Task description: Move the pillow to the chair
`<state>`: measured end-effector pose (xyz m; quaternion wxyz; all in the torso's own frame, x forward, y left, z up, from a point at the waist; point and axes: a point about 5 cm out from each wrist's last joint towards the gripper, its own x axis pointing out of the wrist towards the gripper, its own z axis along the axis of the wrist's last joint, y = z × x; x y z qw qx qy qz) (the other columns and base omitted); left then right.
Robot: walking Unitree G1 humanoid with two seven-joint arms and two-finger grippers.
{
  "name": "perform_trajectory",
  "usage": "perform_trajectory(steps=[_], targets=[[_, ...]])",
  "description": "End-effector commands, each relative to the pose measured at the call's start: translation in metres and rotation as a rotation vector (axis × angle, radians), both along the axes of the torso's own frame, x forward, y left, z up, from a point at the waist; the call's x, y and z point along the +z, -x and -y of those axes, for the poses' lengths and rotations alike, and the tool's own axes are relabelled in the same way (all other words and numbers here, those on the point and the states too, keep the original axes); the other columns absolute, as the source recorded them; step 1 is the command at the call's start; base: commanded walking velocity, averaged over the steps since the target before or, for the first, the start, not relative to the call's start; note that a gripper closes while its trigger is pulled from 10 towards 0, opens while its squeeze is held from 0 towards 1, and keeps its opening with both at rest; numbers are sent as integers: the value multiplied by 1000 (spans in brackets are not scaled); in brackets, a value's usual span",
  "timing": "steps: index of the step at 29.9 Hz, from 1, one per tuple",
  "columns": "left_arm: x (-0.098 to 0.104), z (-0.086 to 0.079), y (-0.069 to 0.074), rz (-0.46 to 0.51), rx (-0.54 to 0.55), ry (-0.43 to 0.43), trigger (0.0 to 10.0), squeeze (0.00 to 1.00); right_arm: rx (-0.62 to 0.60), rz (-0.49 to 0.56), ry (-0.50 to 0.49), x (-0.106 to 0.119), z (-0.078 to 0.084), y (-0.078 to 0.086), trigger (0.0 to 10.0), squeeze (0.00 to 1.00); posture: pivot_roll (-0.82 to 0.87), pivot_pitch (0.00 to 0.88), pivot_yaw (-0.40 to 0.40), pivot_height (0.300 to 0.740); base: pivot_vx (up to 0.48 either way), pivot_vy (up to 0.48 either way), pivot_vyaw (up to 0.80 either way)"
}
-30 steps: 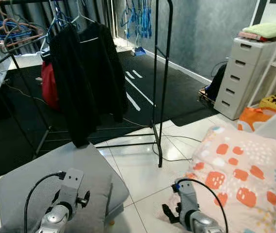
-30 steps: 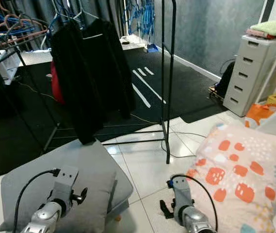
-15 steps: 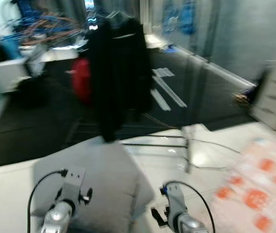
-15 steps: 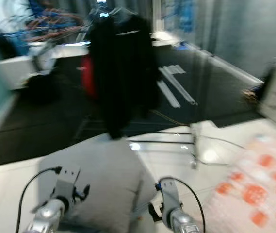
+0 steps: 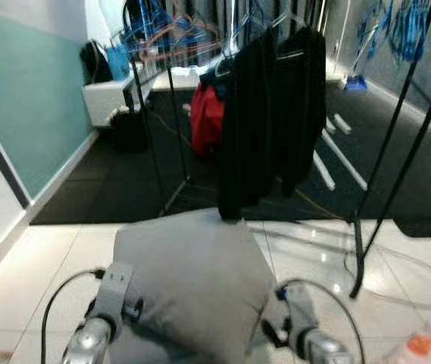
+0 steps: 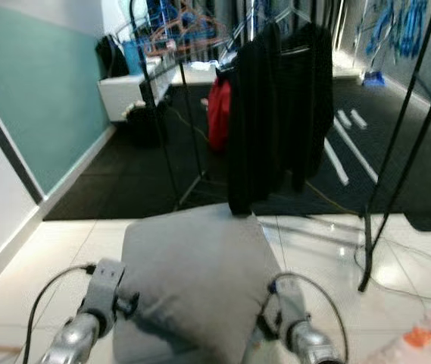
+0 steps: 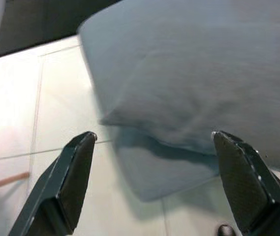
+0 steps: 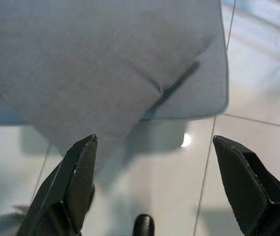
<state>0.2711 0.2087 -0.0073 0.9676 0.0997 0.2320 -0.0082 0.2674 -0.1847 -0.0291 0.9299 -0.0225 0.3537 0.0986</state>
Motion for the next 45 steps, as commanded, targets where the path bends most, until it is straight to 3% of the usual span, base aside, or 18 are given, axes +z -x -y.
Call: perform_trajectory(steps=[1, 10, 14, 23, 29, 45], targets=[[-1, 2, 1, -9, 4, 16, 10000, 0, -1, -37, -16, -7, -5, 8, 10000, 0, -145, 0, 21, 740, 0, -480, 0], [0, 0, 0, -4, 17, 23, 10000, 0, -10, -56, -4, -9, -1, 10, 10000, 0, -144, 0, 17, 740, 0, -160, 0], [1, -3, 0, 1, 30, 33, 10000, 0, -24, -73, 13, -12, 15, 18, 10000, 0, -146, 0, 18, 740, 0, 0, 0], [1, -3, -1, -3, 29, 39, 10000, 0, -30, -80, 20, -13, 19, 20, 10000, 0, -143, 0, 15, 740, 0, 0, 0], [0, 0, 0, -9, 26, 49, 10000, 0, -29, -79, 27, -10, 19, 16, 10000, 0, -144, 0, 11, 740, 0, -451, 0], [9, -5, -8, 25, 111, 191, 10000, 0, -22, -108, 61, -16, 23, 25, 10000, 0, -153, 7, 10, 740, 0, 0, 0]])
